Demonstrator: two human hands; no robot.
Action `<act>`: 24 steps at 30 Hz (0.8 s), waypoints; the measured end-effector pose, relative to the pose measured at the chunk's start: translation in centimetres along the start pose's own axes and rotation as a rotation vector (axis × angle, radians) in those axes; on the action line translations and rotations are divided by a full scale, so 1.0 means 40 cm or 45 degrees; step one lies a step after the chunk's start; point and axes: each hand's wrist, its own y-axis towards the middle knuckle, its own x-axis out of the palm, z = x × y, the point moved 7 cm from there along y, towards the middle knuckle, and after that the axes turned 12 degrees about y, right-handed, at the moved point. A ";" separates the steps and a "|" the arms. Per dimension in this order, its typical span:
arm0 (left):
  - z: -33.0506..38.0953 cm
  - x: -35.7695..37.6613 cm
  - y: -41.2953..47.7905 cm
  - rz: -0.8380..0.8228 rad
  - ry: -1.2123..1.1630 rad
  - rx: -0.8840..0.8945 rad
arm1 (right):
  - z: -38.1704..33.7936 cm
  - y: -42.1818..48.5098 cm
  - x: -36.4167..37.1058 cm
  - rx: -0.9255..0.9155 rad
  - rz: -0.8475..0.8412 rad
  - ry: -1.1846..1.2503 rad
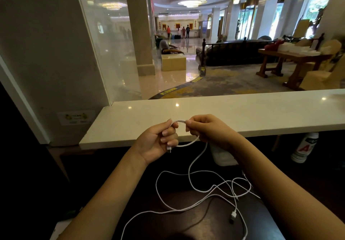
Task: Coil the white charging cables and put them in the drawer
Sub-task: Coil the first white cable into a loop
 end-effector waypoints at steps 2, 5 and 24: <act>-0.010 0.009 -0.008 -0.028 -0.034 -0.018 | 0.002 -0.001 -0.003 -0.014 0.048 0.052; -0.011 0.020 -0.016 -0.040 -0.193 -0.020 | -0.001 -0.006 -0.005 -0.120 0.090 0.051; 0.067 -0.112 -0.028 0.435 -0.233 0.450 | 0.083 -0.146 0.112 -0.590 0.169 -1.202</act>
